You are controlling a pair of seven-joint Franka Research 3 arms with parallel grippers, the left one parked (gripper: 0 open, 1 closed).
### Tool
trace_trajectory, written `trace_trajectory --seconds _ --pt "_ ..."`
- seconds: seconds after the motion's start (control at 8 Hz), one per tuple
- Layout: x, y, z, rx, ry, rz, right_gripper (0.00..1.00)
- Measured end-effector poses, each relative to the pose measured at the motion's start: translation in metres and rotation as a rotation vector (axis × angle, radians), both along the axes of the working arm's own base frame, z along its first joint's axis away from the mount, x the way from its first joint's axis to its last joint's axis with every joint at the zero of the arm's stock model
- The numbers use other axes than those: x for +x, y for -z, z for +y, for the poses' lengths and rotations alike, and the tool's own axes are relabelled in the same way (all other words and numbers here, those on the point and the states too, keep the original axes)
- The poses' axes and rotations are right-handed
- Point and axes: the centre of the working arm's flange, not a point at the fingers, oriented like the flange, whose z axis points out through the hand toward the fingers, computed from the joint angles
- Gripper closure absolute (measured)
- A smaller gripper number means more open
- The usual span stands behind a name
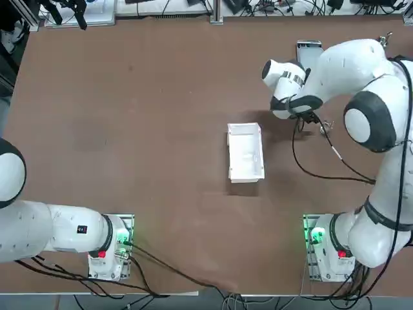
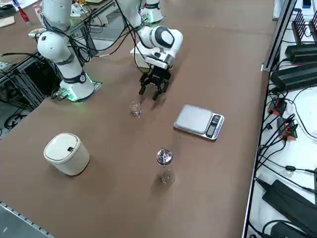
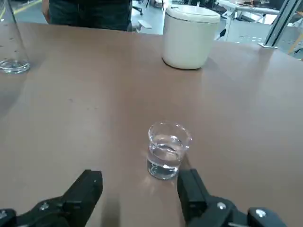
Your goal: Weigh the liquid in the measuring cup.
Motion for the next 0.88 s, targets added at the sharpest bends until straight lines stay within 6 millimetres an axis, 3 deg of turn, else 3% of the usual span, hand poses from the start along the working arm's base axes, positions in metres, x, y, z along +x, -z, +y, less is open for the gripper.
trace_trajectory --seconds 0.25,0.88 --pt "-0.002 0.016 -0.010 -0.033 0.029 -0.035 0.03" --pt "-0.009 0.028 -0.028 -0.059 0.075 -0.041 0.03"
